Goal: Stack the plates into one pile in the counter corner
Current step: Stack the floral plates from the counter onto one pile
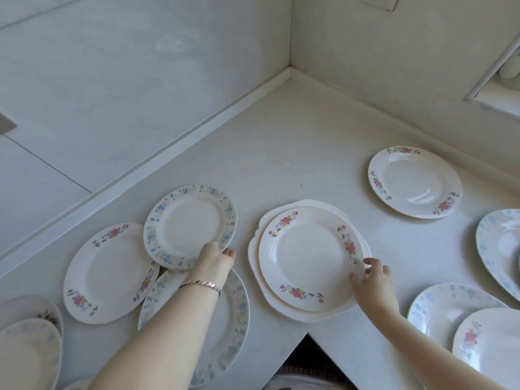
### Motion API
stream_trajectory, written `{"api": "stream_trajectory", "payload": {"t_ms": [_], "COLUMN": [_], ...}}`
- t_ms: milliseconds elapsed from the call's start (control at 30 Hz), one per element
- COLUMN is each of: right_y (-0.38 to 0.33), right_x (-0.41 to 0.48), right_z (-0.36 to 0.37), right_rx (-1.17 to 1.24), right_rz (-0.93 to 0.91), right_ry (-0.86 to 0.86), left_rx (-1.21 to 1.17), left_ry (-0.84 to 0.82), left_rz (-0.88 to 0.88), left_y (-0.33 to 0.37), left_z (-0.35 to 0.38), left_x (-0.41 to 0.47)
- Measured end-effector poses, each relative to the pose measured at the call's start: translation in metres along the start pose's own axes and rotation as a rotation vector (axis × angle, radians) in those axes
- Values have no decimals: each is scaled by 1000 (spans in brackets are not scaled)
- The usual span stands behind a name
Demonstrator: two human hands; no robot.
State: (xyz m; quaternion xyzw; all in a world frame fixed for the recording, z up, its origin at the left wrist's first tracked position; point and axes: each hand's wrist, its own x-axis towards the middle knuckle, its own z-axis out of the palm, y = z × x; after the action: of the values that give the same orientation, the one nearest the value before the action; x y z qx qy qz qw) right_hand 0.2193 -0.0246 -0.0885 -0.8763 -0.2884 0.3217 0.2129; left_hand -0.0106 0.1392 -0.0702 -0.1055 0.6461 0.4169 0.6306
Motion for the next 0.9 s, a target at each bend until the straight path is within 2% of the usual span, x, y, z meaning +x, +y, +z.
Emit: {"api": "stream_trajectory", "payload": {"t_ms": [200, 300, 400, 567, 733, 767, 800, 900], "right_y": [1, -5, -16, -44, -78, -78, -76, -48], "right_x": [-20, -24, -24, -23, -5, 0, 5, 15], "right_z": [2, -1, -2, -4, -23, -30, -35, -44], "right_rx": [33, 62, 99, 277, 745, 773, 728, 418], "right_rz": [-94, -146, -202, -249, -74, -45, -31, -74], "right_ry": [32, 11, -13, -88, -288, -313, -307, -127], "left_rx": [-216, -202, -20, 311, 685, 772, 860, 1128], "left_ry": [-76, -84, -72, -149, -348, -394, -434, -521], "left_rz": [66, 88, 108, 112, 91, 80, 70, 63], "left_y": [-4, 6, 19, 16, 7, 6, 3, -11], "left_z": [6, 0, -10, -34, -40, -38, -37, -29], "left_x": [-5, -4, -13, -47, -82, -85, -86, -82]}}
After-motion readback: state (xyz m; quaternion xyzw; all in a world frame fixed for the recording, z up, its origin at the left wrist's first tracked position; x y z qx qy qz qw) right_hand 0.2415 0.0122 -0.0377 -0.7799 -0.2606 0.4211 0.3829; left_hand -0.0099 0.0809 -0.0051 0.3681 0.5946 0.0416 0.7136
